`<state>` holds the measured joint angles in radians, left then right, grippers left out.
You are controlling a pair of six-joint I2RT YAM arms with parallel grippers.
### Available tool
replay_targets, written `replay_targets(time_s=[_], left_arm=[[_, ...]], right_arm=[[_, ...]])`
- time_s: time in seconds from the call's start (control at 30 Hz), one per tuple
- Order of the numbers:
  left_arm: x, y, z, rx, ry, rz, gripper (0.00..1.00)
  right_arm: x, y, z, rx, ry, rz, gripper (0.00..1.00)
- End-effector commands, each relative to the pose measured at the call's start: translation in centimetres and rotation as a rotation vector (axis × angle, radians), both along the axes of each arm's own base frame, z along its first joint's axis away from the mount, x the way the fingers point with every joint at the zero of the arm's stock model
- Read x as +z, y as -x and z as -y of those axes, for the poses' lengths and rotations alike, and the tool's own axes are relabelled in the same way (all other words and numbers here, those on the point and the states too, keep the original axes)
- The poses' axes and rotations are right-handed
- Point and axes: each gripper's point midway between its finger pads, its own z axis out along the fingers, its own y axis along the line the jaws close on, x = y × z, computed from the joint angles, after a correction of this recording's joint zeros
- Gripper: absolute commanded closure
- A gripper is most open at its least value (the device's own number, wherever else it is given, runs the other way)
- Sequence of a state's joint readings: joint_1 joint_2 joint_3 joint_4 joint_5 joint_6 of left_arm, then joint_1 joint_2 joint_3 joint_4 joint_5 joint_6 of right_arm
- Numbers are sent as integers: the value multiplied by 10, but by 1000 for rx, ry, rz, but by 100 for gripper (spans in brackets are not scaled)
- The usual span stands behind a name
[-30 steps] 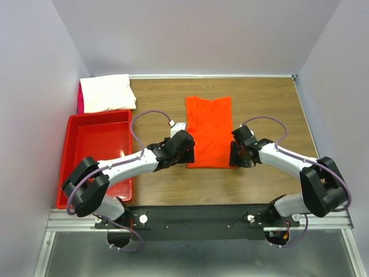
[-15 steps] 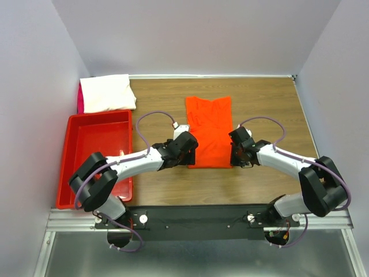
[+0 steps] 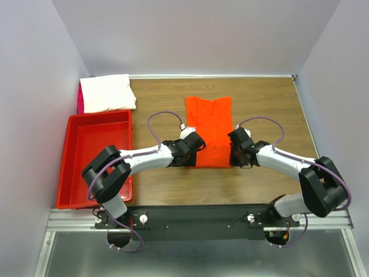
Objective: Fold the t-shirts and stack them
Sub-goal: Fold the tshirt
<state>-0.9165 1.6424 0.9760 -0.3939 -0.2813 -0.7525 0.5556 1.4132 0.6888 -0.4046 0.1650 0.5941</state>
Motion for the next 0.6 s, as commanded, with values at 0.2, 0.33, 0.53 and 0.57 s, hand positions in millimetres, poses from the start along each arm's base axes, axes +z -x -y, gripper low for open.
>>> replay_targets(time_s=[0.2,0.33,0.53,0.57], left_arm=[[-10,13,5,-36,-64,-52,43],[-21,16,3,-36,-85,-74,43],[-28,17,2,-38,-98,-85,44],[-30,18,2,-44,-100,-91,45]], right_arm=[[-28,35,20,17,85,-116,99],[-27,35,18,22,77,-115,99],[-28,35,18,25,75,-118,99],[-28,35,18,26,76,-116,99]])
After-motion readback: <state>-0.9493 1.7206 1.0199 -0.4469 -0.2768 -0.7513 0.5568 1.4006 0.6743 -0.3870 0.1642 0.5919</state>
